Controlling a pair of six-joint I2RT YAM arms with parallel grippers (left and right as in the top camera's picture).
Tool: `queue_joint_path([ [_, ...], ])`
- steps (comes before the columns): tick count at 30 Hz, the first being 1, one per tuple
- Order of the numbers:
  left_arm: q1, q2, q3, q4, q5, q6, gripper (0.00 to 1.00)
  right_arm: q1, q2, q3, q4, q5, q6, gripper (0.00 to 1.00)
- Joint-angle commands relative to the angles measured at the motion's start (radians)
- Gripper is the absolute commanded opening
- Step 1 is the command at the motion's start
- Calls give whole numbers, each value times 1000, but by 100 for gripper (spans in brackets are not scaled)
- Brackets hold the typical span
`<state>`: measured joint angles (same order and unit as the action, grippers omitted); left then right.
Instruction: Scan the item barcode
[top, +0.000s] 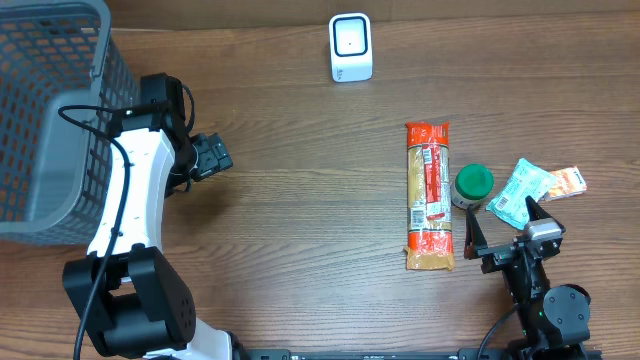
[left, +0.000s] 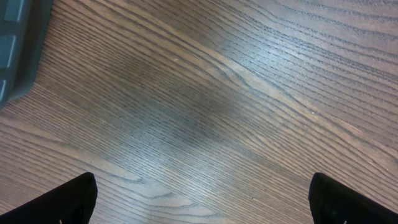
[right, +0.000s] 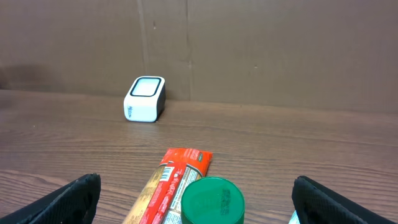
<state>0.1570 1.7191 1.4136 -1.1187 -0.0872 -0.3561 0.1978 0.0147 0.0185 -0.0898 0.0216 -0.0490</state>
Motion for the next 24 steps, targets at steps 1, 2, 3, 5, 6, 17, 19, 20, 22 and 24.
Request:
queue_joint_path([
  [1, 2, -10, 10, 1, -2, 8, 100, -4, -12, -11, 6, -9, -5, 100],
  [2, 1, -10, 10, 1, -2, 8, 100, -4, -12, -11, 6, -9, -5, 100],
  [3, 0, -10, 10, 2, -2, 8, 100, -4, -12, -11, 6, -9, -5, 100],
  [5, 0, -8, 10, 2, -2, 8, 100, -4, -12, -11, 6, -9, -5, 100],
  [6, 0, -8, 10, 2, -2, 8, 100, -4, -12, -11, 6, -9, -5, 100],
  [17, -5, -85, 10, 1, -2, 8, 100, -4, -12, -11, 6, -9, -5, 100],
  [19, -10, -148, 10, 2, -2, 8, 100, -4, -12, -11, 6, -9, -5, 100],
  [20, -12, -211, 10, 1, -2, 8, 100, -4, -12, -11, 6, -9, -5, 100],
  [22, -12, -304, 10, 1, -2, 8, 100, -4, -12, -11, 6, -9, -5, 100],
  [24, -11, -407, 10, 1, -2, 8, 100, -4, -12, -11, 6, -9, -5, 100],
])
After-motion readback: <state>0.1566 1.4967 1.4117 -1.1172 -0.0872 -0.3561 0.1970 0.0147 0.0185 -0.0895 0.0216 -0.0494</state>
